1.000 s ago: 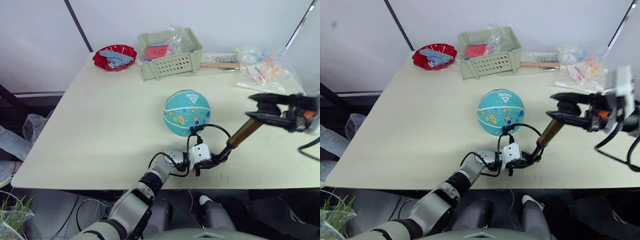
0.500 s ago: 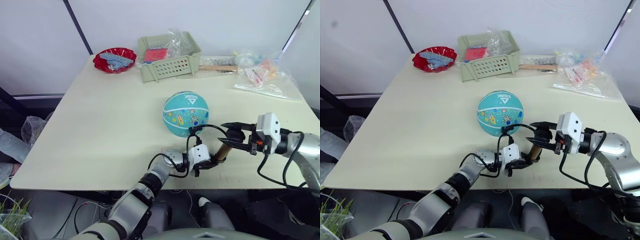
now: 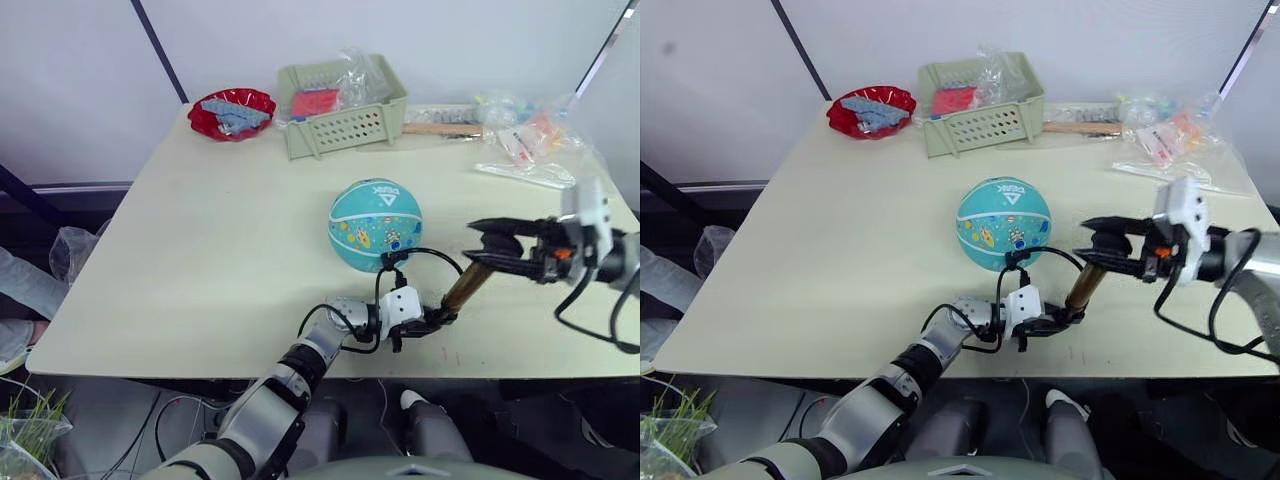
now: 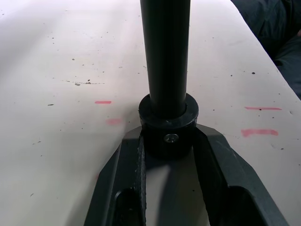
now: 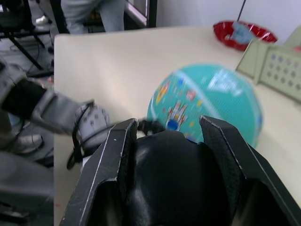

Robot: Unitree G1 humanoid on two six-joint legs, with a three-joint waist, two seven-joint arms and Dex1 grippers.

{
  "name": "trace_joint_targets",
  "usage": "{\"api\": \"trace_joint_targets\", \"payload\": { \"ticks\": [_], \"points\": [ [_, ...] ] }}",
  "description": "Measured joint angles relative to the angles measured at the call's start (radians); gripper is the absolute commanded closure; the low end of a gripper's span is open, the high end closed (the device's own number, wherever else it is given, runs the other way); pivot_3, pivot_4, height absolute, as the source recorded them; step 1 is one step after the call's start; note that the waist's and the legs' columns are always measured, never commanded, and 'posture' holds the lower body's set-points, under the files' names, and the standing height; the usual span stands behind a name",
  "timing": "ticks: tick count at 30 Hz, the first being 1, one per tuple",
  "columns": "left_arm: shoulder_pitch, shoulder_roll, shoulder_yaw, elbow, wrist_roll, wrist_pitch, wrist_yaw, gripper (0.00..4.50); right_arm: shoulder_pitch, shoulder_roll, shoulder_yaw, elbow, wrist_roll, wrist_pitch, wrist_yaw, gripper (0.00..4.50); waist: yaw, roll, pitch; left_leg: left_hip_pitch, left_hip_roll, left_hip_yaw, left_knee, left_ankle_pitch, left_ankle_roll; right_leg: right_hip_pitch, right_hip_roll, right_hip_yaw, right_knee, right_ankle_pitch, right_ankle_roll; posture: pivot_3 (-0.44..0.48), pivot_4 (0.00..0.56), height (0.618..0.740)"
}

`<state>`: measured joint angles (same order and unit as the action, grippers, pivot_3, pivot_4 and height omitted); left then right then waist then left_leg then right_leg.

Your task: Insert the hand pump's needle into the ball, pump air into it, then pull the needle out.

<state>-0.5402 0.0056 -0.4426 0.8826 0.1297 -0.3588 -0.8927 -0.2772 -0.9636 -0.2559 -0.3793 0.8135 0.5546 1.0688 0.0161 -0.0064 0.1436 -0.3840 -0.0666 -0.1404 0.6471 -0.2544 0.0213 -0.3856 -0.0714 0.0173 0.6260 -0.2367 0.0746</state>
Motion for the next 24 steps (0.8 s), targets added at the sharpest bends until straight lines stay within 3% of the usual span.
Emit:
{"api": "trace_joint_targets", "payload": {
  "ticks": [8,14,24],
  "points": [
    [0.001,0.001,0.001,0.000,0.000,0.000,0.001,3.45,-0.113,-0.079,-0.080,-0.014,0.140,0.130,-0.008,2.83,-0.001,0.001,0.001,0.001,0.001,0.001,0.000,0.000,0.000,0.000,0.000,0.001,0.000,-0.001,0.001,0.000,0.150,0.740],
    [0.006,0.004,-0.001,0.000,0.004,0.002,0.007,3.45,0.028,-0.031,-0.044,-0.060,0.026,0.008,0.002,2.83,-0.003,-0.003,-0.004,0.004,0.001,0.002,-0.001,0.000,0.000,0.003,0.000,0.001,0.000,-0.001,0.001,0.000,0.150,0.740],
    [0.021,0.007,-0.001,-0.005,0.010,0.010,0.022,3.45,0.199,0.155,0.113,-0.033,-0.217,-0.246,-0.044,2.83,-0.004,-0.009,-0.015,0.006,0.002,0.001,-0.001,0.000,0.000,0.004,0.002,0.001,0.000,-0.001,0.001,0.000,0.150,0.740]
  ]
}}
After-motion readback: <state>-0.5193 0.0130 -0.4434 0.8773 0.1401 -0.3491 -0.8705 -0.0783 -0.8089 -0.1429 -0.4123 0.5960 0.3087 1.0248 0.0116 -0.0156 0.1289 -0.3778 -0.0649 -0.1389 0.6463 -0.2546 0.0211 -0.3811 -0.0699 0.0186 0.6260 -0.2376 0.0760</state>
